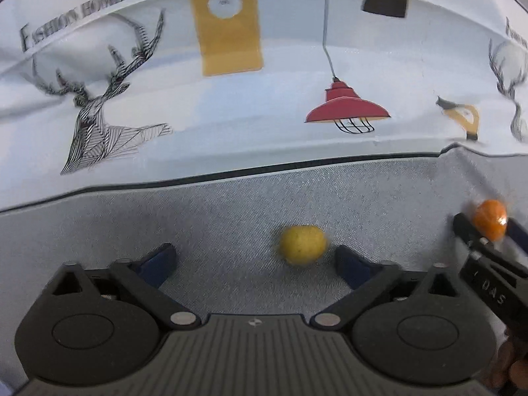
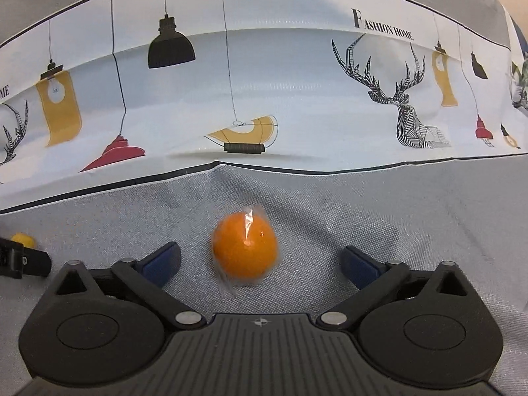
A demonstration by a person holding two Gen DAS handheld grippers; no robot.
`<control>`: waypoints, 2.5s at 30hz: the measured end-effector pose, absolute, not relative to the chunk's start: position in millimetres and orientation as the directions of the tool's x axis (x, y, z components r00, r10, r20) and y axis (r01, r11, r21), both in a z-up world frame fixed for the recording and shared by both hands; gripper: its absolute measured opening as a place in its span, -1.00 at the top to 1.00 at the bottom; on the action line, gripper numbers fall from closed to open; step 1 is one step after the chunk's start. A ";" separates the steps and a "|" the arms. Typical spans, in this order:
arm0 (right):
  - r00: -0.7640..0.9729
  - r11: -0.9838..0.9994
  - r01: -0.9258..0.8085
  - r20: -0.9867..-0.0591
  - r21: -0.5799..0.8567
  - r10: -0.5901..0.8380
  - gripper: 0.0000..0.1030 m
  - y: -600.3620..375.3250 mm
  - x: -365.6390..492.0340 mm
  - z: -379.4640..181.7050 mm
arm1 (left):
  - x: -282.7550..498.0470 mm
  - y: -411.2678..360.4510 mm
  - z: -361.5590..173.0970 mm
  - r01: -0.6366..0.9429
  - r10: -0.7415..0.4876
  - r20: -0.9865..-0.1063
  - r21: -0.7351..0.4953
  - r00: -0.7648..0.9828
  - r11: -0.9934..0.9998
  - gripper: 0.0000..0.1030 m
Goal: Organize fruits
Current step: 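Move both tools toward the remaining orange and yellow fruit, then grasp the orange with the right tool while the left tool grasps the yellow fruit, then carry the orange and yellow fruit in both tools over the blue plate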
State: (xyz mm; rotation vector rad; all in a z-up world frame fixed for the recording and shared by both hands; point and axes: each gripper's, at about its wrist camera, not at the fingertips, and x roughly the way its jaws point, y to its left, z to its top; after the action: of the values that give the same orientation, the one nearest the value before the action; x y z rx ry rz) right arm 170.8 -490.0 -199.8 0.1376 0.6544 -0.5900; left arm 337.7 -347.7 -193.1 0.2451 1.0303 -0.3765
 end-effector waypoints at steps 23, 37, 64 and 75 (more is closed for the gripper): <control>0.734 0.808 0.520 -0.629 0.277 -0.256 0.24 -342.7 -6.5 -79.5 | 131.4 -207.6 -33.8 0.509 -0.377 -0.791 -0.098 0.482 0.855 0.76; 0.646 0.764 0.595 -0.714 0.251 -0.268 0.24 -327.8 -36.8 -133.4 | 157.1 -194.1 -117.4 0.426 -0.291 -0.856 -0.093 0.427 0.900 -0.78; 0.758 0.859 0.467 -0.595 0.210 -0.267 0.24 -304.3 -46.8 -112.8 | 108.9 -182.8 -39.1 0.504 -0.237 -0.840 0.049 0.487 0.863 0.46; 0.848 0.942 0.191 -0.529 0.277 -0.017 0.24 -176.3 -134.3 -12.7 | -9.9 -40.4 48.1 0.375 -0.229 -0.763 0.019 0.604 0.927 0.46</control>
State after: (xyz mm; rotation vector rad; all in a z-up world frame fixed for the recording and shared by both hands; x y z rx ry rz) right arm -134.3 -176.3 -12.7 0.3287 0.5493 -0.1114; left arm -9.9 -40.4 48.1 0.1845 0.8538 -0.3519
